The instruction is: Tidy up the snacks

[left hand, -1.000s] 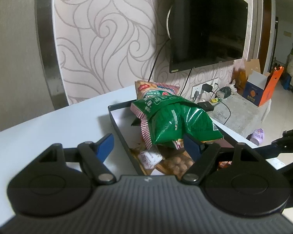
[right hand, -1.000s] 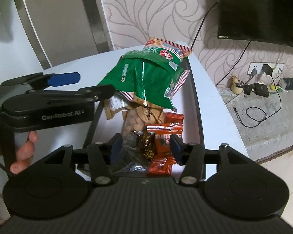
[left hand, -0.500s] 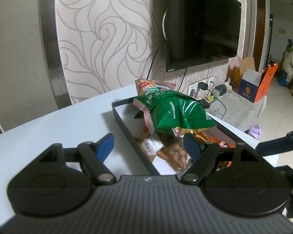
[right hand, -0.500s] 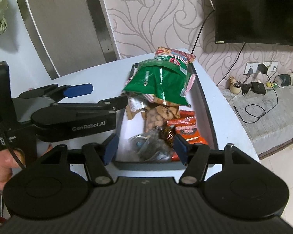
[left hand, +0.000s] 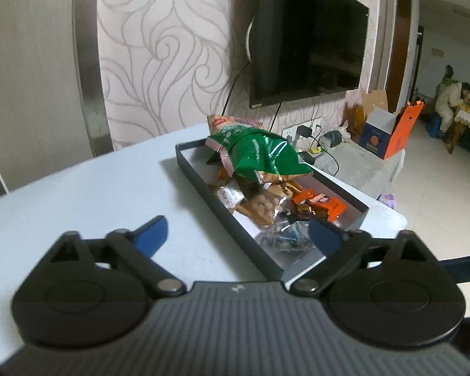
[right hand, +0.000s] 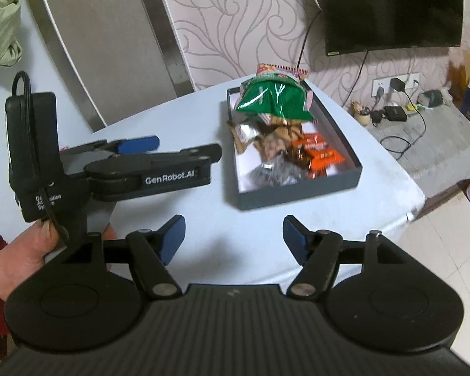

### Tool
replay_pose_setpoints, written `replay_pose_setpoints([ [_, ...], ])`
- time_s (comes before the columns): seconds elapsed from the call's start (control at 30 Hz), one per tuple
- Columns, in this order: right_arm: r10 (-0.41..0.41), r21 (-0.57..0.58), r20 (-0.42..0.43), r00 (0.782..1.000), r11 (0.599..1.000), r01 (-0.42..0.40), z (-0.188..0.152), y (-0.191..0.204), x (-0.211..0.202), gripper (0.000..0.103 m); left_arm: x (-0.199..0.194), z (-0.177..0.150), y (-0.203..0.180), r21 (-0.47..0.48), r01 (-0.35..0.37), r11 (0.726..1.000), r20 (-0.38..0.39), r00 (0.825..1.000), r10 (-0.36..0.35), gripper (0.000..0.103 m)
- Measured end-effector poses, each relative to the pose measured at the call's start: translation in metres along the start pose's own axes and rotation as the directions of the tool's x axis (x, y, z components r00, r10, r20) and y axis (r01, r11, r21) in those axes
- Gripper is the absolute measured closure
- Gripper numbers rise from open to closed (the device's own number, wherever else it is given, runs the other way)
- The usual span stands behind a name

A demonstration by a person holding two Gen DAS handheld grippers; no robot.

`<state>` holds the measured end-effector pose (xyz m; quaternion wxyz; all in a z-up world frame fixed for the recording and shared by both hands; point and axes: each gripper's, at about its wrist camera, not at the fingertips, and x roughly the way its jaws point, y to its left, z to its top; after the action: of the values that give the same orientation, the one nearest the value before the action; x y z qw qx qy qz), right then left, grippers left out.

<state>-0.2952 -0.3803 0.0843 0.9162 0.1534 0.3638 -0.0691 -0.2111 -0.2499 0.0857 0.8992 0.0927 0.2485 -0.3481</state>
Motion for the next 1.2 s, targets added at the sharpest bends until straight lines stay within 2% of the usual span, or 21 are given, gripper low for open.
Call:
replay_pose_setpoints([
  [0.13,0.000,-0.001,0.010,1.000,1.000,0.000,-0.013,0.008,-0.018,0.029,-0.015,-0.005,-0.018,0.078,-0.011,0.997,0.032,0.999,0.009,0.001],
  [0.27,0.009,-0.004,0.022,1.000,1.000,-0.009,-0.021,0.007,-0.032,0.029,-0.024,-0.007,-0.035,0.096,0.003,0.995,0.034,0.999,-0.006,0.001],
  [0.33,0.018,-0.005,0.031,0.999,1.000,-0.018,-0.025,0.004,-0.040,0.029,-0.027,-0.007,-0.042,0.092,0.003,0.996,0.049,0.999,-0.008,0.001],
  [0.5,0.014,0.023,0.062,0.998,1.000,-0.016,-0.039,-0.009,-0.065,0.029,-0.031,-0.004,-0.061,0.075,-0.050,0.996,0.054,0.997,0.045,0.001],
  [0.7,0.011,0.042,0.081,0.997,0.999,-0.015,-0.054,-0.020,-0.086,0.028,-0.032,-0.007,-0.075,0.063,0.000,0.998,0.031,1.000,-0.002,0.001],
  [1.2,0.011,0.056,0.085,0.996,0.998,-0.016,-0.075,-0.030,-0.102,0.023,-0.036,-0.019,-0.097,0.102,0.001,0.995,0.051,0.999,-0.006,0.001],
])
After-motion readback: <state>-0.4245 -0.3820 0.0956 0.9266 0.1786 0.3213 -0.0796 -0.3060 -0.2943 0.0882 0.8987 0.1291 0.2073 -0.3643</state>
